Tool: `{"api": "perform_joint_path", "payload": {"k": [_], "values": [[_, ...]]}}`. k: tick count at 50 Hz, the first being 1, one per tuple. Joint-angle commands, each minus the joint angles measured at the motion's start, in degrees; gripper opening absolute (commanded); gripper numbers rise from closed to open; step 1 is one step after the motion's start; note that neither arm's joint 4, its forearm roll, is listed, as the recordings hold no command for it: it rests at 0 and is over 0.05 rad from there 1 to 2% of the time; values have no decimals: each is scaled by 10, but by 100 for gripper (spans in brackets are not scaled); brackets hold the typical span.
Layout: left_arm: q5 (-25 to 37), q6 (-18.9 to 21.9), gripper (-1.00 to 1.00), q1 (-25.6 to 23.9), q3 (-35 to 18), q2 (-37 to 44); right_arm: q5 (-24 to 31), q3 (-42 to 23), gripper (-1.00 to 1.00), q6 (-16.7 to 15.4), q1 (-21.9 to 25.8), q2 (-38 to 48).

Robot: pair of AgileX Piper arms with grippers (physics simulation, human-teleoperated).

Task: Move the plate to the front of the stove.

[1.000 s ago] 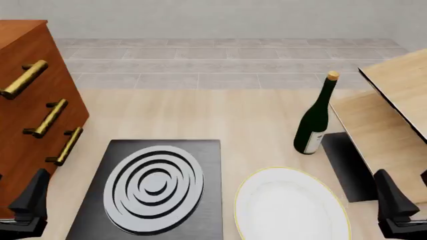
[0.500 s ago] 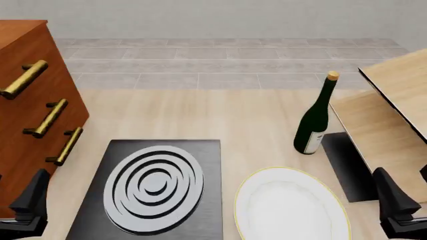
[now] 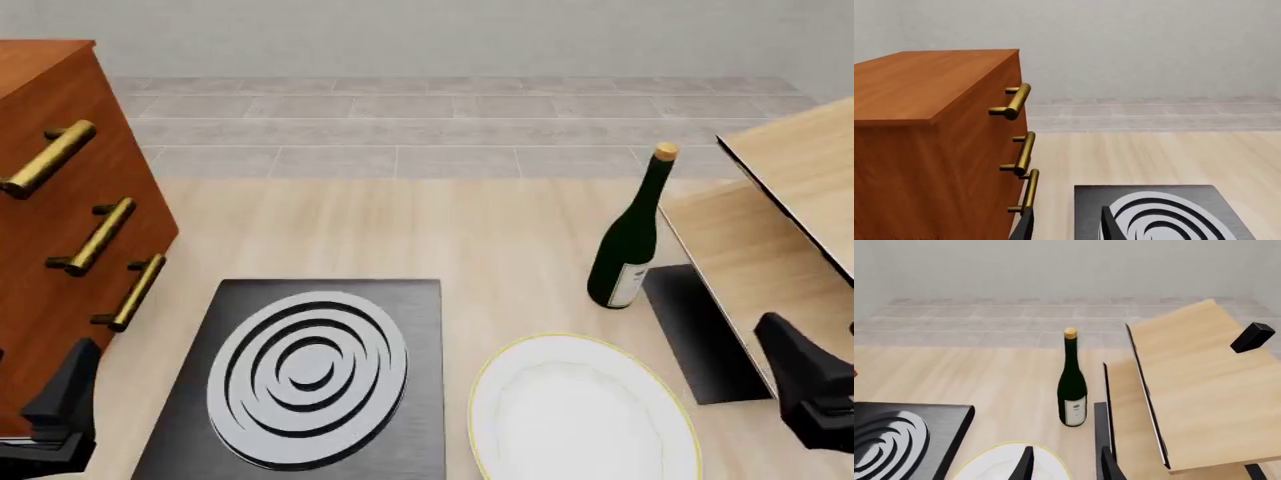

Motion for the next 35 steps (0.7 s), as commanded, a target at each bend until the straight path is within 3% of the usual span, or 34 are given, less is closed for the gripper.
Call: {"api": "perform_joint_path", "payload": {"k": [1,15,17,28,35], "values": [[6,0,100,3,0,-5,70,-37,100,31,3,25],[5,1,100,7,0,-4,116,-32,100,90,22,83],[6,1,100,7,0,-4,116,-33,100,88,15,94],[6,0,100,3,0,1,102,-20,100,128,23,154],[-4,1,100,5,0,9,59,0,100,145,12,202]]}}
